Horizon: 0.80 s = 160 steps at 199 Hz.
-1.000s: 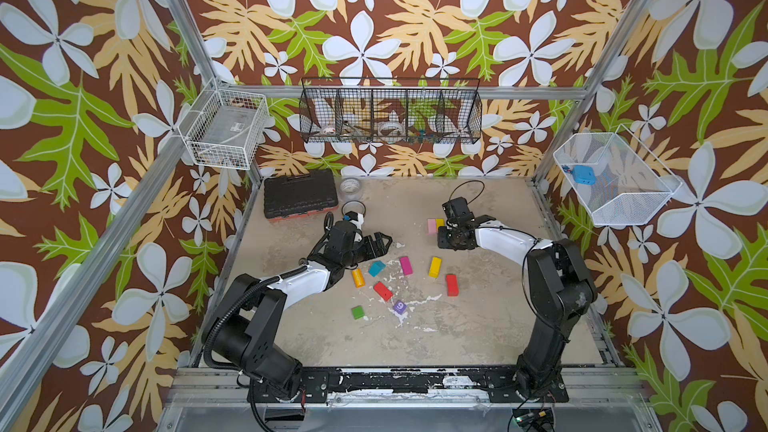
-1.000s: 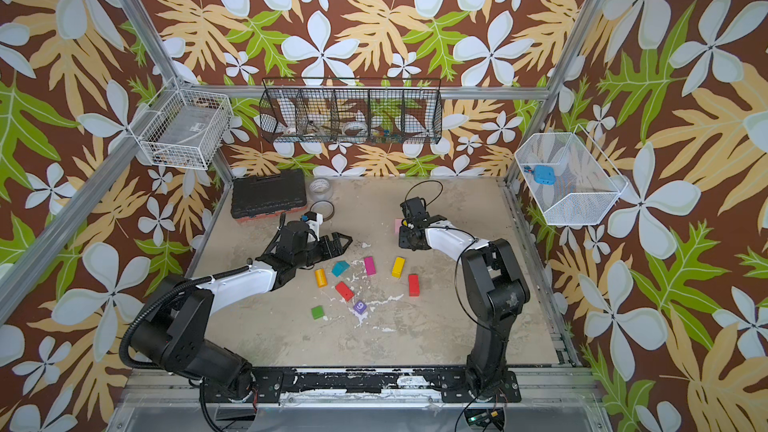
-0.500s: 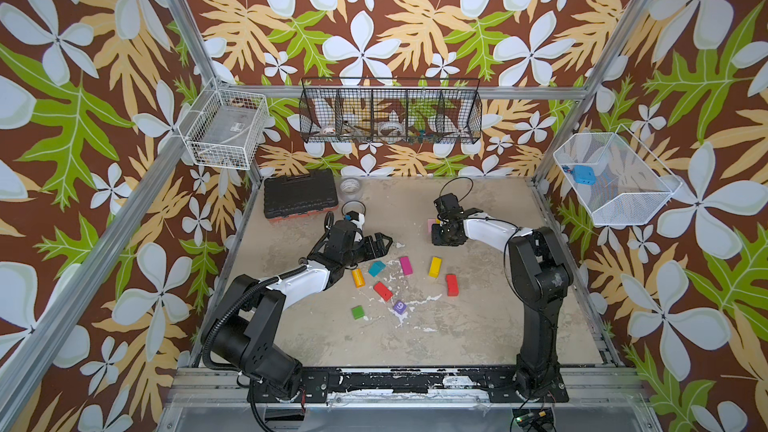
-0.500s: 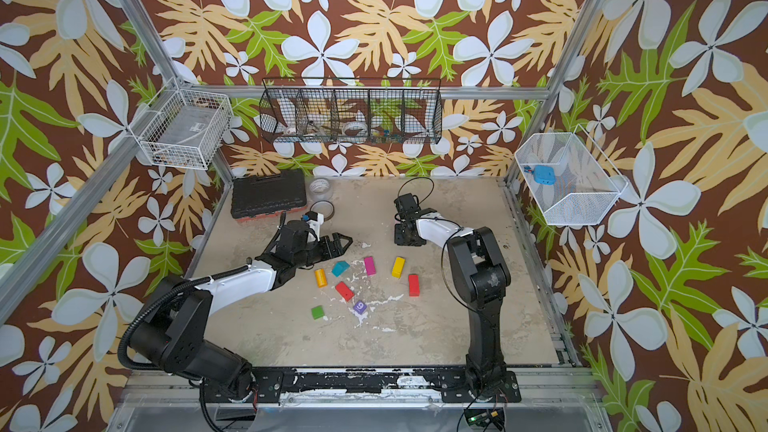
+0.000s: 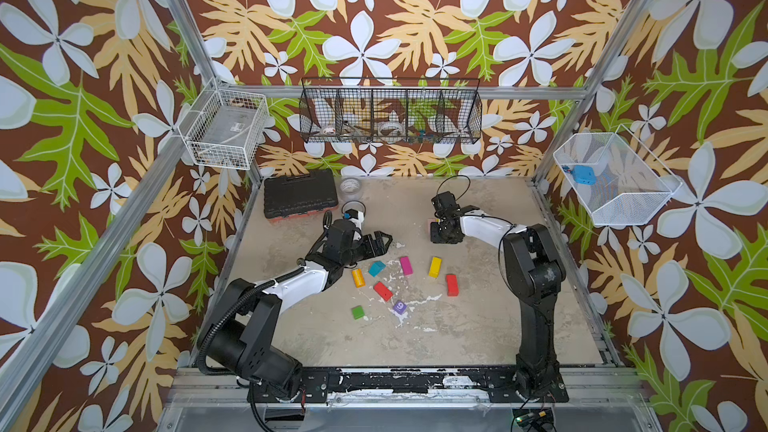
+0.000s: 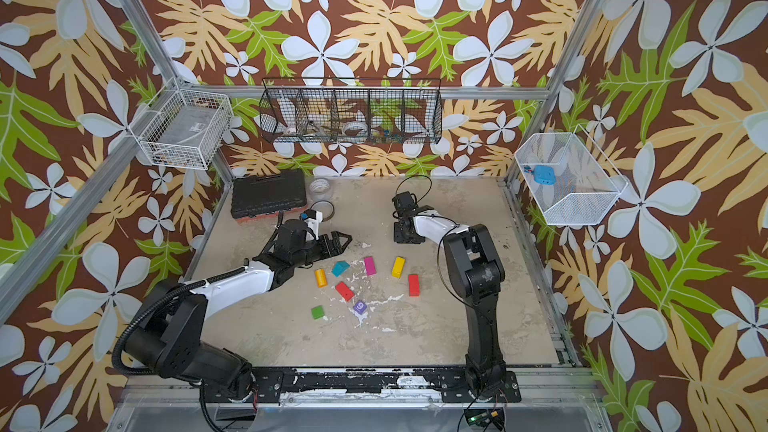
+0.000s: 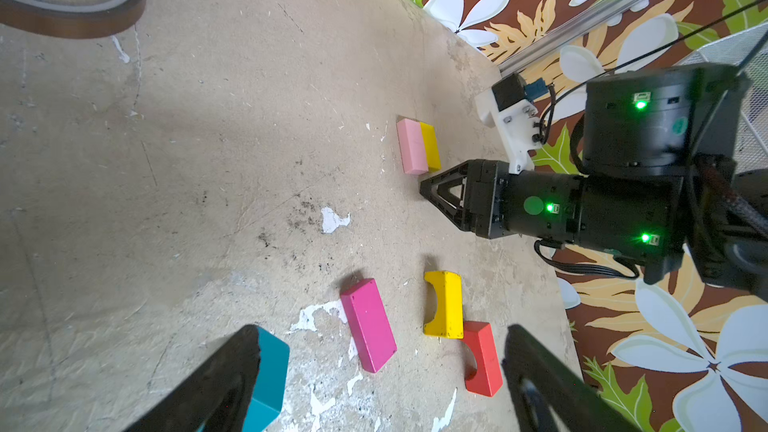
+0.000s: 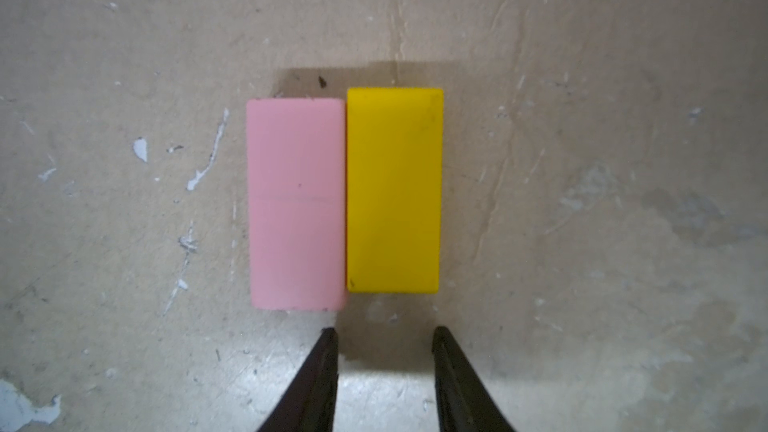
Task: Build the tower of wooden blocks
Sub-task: 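Lower the right gripper back over the pink and yellow blocks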
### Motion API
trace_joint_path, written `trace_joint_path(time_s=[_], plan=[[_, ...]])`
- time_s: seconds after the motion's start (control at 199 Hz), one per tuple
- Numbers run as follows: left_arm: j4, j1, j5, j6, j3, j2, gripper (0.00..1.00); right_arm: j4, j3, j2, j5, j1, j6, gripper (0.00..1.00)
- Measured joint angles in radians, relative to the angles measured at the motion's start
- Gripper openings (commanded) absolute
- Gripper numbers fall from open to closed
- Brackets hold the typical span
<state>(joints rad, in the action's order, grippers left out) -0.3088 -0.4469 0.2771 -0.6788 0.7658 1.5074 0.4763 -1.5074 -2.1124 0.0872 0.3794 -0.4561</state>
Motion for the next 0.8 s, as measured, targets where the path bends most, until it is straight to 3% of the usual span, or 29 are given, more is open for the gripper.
trace_joint_path(time_s=[0.803], plan=[[0.001, -0.001, 0.001, 0.0, 0.0, 0.001, 0.92, 0.014, -0.045, -0.035, 0.021, 0.0, 0.0, 0.4]])
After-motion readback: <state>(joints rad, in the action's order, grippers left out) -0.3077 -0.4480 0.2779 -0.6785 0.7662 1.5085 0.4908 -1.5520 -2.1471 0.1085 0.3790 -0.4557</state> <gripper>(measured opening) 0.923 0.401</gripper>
